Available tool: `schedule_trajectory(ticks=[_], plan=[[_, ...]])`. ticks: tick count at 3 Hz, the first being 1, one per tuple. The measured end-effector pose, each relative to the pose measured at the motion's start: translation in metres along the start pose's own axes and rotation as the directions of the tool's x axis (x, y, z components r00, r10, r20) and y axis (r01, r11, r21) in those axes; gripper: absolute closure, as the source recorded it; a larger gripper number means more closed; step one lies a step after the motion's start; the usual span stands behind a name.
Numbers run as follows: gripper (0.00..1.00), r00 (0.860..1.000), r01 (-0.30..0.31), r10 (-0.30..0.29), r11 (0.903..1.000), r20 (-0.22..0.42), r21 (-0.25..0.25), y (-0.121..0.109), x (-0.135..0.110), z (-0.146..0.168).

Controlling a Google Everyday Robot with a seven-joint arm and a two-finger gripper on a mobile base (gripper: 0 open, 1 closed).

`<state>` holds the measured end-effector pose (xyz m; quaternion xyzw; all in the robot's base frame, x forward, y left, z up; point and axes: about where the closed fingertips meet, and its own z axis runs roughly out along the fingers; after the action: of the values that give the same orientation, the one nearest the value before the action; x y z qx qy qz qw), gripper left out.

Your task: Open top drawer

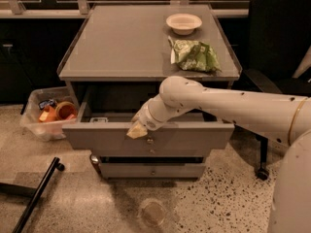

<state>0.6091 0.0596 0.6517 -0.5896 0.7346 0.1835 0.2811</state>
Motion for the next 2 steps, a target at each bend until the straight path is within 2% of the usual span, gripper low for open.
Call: schedule_trajectory(ticks=[1, 2], plan=[[1.00, 1.000, 0.000, 0.000, 1.0000, 0.000, 0.000, 0.000, 0.001, -0.001], [0.81, 1.000, -0.008, 0.007, 0.9998, -0.011, -0.019, 0.013, 0.010, -0.002]])
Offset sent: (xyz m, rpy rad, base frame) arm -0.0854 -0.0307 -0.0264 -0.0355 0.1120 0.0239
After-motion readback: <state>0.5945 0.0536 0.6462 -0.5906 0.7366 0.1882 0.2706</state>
